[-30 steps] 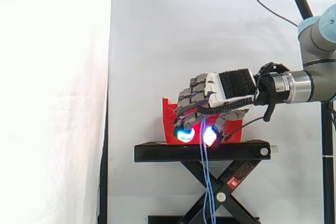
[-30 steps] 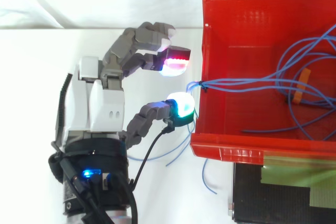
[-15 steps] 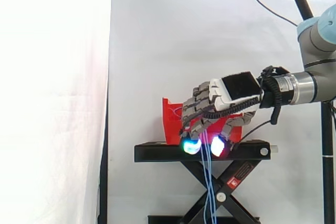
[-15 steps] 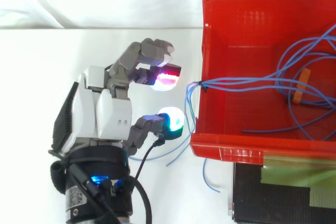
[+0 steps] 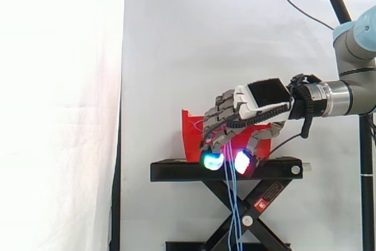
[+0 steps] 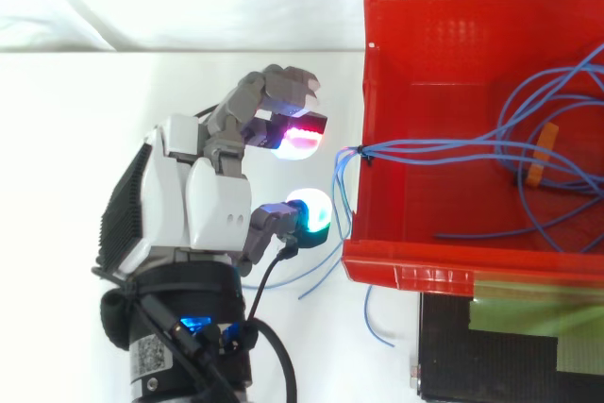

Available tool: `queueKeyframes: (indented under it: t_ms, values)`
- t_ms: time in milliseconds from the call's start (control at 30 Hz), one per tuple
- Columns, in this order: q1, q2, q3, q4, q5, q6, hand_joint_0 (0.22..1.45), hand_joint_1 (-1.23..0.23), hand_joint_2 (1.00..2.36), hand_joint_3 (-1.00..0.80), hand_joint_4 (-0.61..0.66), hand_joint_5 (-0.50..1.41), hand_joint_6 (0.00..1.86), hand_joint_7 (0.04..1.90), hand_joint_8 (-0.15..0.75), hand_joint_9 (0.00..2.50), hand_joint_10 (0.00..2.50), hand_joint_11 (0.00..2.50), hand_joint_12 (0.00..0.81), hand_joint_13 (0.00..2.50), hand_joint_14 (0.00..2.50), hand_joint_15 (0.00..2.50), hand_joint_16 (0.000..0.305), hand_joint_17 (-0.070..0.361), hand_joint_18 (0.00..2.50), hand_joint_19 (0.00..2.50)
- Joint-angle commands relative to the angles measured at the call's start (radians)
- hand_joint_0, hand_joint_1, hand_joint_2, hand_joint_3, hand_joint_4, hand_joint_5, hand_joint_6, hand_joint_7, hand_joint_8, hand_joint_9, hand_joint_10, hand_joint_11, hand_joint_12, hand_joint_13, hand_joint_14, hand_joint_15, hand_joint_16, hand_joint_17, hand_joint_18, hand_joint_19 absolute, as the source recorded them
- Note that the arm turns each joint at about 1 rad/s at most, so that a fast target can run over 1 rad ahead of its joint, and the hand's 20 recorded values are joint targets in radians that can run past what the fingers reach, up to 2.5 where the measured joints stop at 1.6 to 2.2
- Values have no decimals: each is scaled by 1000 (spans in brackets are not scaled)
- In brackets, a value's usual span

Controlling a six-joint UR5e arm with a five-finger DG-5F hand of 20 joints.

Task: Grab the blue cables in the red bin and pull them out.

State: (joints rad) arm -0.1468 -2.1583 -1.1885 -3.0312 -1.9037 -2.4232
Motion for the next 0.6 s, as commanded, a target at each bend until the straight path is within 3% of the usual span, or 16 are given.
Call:
queueKeyframes:
  t_ms: [0,567]
  values:
    - [-5,0,0,20,-8,0,774,-1132,1000,-1000,46,783,10,684,181,671,31,947,309,645,26,779,45,101,563,1042]
    - [-8,0,0,41,-20,-24,781,-1125,1000,-1000,49,785,10,680,178,679,32,938,309,646,28,783,44,100,560,1041]
